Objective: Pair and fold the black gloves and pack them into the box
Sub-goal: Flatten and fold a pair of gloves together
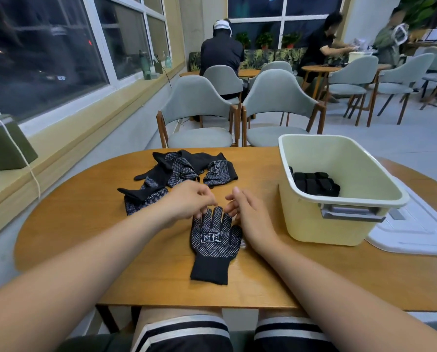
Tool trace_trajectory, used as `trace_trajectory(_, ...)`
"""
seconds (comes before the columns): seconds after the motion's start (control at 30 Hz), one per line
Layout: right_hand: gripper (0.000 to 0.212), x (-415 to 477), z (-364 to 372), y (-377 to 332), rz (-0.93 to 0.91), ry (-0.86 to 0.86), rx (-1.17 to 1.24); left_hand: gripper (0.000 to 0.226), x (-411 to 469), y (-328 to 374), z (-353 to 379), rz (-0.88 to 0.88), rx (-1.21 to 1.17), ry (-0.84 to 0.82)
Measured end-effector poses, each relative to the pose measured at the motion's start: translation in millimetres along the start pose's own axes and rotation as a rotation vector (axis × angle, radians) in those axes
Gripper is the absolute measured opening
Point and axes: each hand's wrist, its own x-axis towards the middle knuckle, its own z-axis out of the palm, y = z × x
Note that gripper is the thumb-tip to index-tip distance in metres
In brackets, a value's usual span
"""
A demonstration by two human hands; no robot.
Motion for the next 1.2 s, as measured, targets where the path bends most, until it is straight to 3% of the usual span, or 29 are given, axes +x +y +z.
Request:
trace_trajectory(0.27, 0.043, -1.2, -2.7, -1.7, 0.034, 0.029, 0.047, 0.013, 63.7, 28.5, 11.4, 0.105, 0.103, 0.15)
trace_trajectory(0.57, 0.047, 2.0, -1.7, 0.5, 0.04, 0.027, 0.078, 0.022, 134.3, 25.4, 28.8, 0.313, 0.501, 0.235)
trace_trajectory(0.83, 0.049, 0.0, -3.0, -1.5, 0.021, 0.014, 0.019, 0.04, 163.9, 2.2, 36.4, 0.314, 0.707, 0.193)
trace_trajectory(1.2, 0.049, 0.2, -3.3, 1.9, -0.009, 0.0, -0.004, 0.081, 171.8, 2.9, 35.9, 0.116, 0.673, 0.208)
